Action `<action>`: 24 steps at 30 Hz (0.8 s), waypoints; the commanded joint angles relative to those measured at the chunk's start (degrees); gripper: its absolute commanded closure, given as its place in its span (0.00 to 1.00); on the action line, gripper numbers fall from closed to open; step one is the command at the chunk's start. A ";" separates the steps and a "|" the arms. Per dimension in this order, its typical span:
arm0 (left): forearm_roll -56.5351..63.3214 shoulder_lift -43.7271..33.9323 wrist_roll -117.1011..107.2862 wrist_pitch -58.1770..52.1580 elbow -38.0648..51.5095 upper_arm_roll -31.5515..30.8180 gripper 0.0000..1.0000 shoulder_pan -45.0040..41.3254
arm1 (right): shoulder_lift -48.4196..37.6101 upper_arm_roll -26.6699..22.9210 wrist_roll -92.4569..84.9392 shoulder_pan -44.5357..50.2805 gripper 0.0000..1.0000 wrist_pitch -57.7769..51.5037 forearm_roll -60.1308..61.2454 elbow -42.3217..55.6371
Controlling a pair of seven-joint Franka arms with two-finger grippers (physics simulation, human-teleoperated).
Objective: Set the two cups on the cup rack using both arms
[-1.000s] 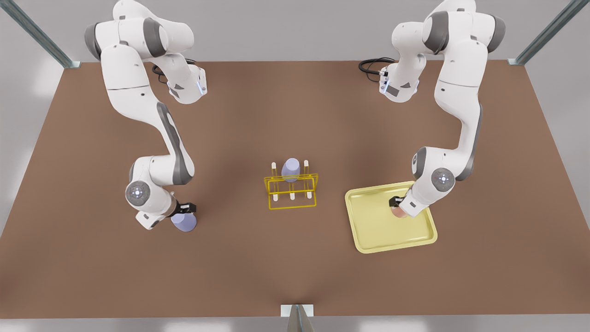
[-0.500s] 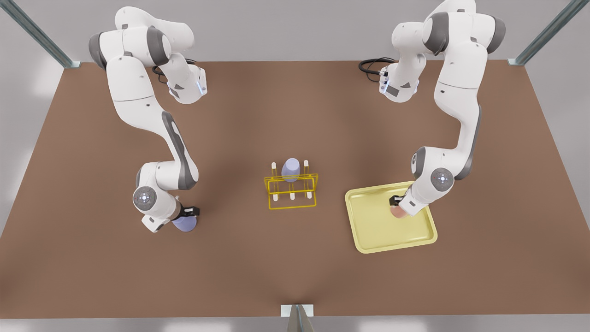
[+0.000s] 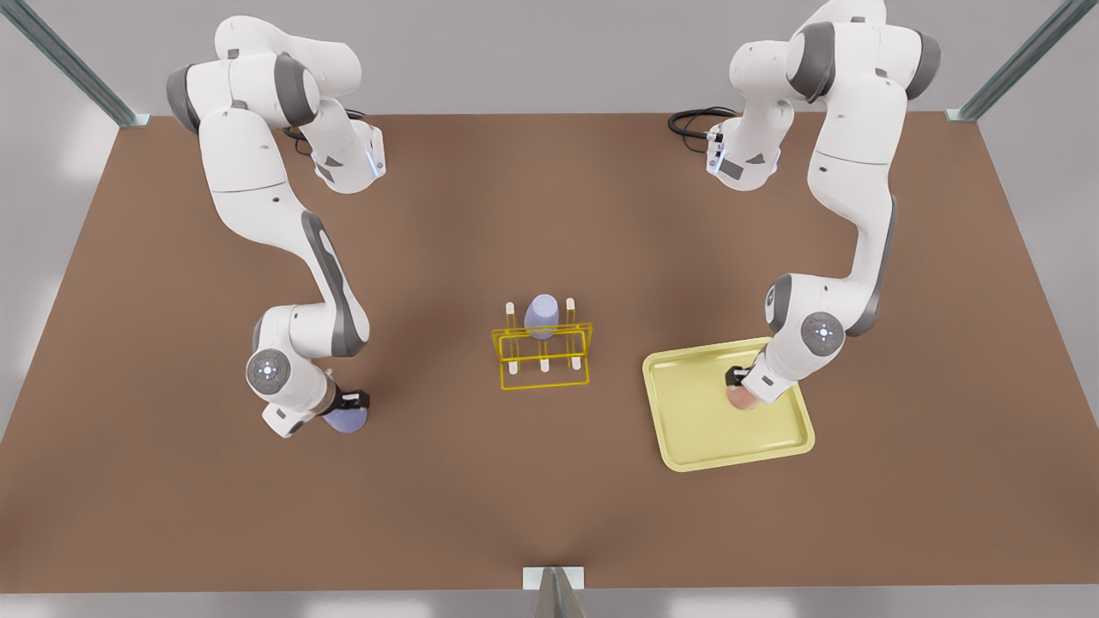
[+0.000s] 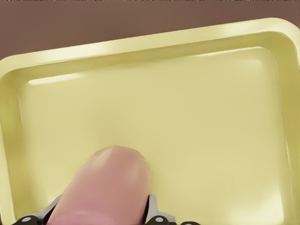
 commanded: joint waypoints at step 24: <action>-0.11 6.86 -29.23 -26.60 36.17 -17.64 0.26 -9.44 | 0.14 0.06 -0.76 0.50 0.19 0.90 0.01 0.27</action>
